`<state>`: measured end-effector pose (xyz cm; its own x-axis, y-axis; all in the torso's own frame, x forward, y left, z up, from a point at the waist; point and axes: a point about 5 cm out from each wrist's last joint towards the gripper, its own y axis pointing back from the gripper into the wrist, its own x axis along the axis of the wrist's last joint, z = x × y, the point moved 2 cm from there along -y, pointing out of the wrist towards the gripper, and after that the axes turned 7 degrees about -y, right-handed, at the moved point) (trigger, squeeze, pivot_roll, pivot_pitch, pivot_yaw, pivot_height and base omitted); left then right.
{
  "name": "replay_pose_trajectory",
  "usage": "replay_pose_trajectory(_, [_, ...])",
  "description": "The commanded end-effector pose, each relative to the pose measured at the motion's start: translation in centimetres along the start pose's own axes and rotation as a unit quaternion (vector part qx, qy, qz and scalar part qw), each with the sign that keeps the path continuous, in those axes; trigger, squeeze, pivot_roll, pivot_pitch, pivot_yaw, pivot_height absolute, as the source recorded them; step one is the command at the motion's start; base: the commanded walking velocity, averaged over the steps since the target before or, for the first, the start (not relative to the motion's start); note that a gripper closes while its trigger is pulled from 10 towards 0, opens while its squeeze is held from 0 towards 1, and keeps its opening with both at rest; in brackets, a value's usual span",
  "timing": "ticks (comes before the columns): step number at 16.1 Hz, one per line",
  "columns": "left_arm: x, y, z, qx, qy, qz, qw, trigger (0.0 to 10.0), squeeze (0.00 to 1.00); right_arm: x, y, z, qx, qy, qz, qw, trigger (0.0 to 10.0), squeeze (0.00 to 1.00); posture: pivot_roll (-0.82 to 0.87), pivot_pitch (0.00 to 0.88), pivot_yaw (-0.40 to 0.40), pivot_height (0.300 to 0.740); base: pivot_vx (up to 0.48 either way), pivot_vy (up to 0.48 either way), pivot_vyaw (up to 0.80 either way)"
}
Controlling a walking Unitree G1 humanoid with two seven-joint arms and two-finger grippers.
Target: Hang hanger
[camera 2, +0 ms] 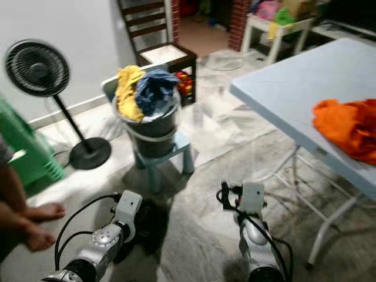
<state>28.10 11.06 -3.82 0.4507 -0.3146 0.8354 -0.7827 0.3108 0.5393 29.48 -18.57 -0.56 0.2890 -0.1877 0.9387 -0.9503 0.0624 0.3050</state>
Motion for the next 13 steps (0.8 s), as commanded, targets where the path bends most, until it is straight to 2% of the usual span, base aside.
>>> replay_pose_trajectory(1, [-0.6, 0.1, -0.1, 0.003, -0.007, -0.014, 1.000, 10.0, 0.00, -0.8, 0.1, 0.1, -0.005, -0.005, -0.022, 1.000, 10.0, 0.00, -0.16, 0.000, 0.026, 0.740, 0.000, 0.000, -0.80])
replay_pose_trajectory(3, [-2.0, 0.6, -0.2, 0.021, -0.009, -0.043, 0.999, 10.0, 0.00, -3.4, 0.8, 0.2, -0.012, -0.009, -0.090, 0.996, 10.0, 0.00, -0.15, 0.000, 0.021, 0.740, 0.000, 0.000, -0.80])
replay_pose_trajectory(4, [-3.0, 0.9, -0.2, 0.024, -0.001, -0.066, 0.998, 10.0, 0.00, -4.8, 1.3, 0.3, -0.023, -0.031, -0.128, 0.991, 10.0, 0.00, -0.14, 0.000, 0.019, 0.740, 0.000, 0.000, -0.80])
replay_pose_trajectory(5, [-4.4, 1.3, -0.1, 0.023, -0.007, -0.100, 0.995, 10.0, 0.00, -6.8, 2.2, 0.1, -0.027, -0.034, -0.182, 0.982, 10.0, 0.00, -0.13, 0.000, 0.014, 0.740, 0.000, 0.000, -0.80])
replay_pose_trajectory(6, [-5.3, 1.7, -0.3, 0.026, -0.015, -0.122, 0.992, 10.0, 0.00, -7.8, 2.9, 0.1, -0.029, -0.025, -0.208, 0.977, 10.0, 0.00, -0.12, 0.000, 0.010, 0.740, 0.000, 0.000, -0.80])
replay_pose_trajectory(7, [-6.6, 2.4, -0.6, 0.030, -0.021, -0.152, 0.988, 10.0, 0.00, -8.9, 3.6, 0.5, -0.047, -0.037, -0.239, 0.969, 10.0, 0.00, -0.11, 0.000, 0.005, 0.740, 0.000, 0.000, -0.80])
replay_pose_trajectory(8, [-7.1, 2.6, -0.7, 0.028, -0.026, -0.162, 0.986, 10.0, 0.00, -8.9, 3.7, 1.0, -0.060, -0.039, -0.244, 0.967, 10.0, 0.00, -0.10, 0.000, 0.004, 0.740, 0.000, 0.000, -0.80])
replay_pose_trajectory(9, [-7.7, 3.0, -1.0, 0.027, -0.038, -0.173, 0.984, 10.0, 0.00, -8.7, 3.6, 1.6, -0.058, -0.016, -0.247, 0.967, 10.0, 0.00, -0.10, 0.000, 0.003, 0.740, 0.000, 0.000, -0.80])
replay_pose_trajectory(11, [-8.7, 3.6, -1.3, 0.042, -0.025, -0.189, 0.981, 10.0, 0.00, -8.8, 3.8, 2.2, -0.066, -0.011, -0.254, 0.965, 10.0, 0.00, -0.08, 0.000, 0.001, 0.740, 0.000, 0.000, -0.80])
replay_pose_trajectory(12, [-9.4, 4.1, -1.2, 0.049, -0.015, -0.201, 0.978, 10.0, 0.00, -9.1, 4.1, 2.5, -0.070, -0.005, -0.261, 0.963, 10.0, 0.00, -0.08, 0.000, -0.001, 0.740, 0.000, 0.000, -0.80])
replay_pose_trajectory(13, [-10.5, 4.7, -0.5, 0.047, -0.020, -0.216, 0.975, 10.0, 0.00, -10.0, 5.0, 3.2, -0.074, 0.008, -0.279, 0.958, 10.0, 0.00, -0.07, 0.000, -0.007, 0.740, 0.000, 0.000, -0.80])
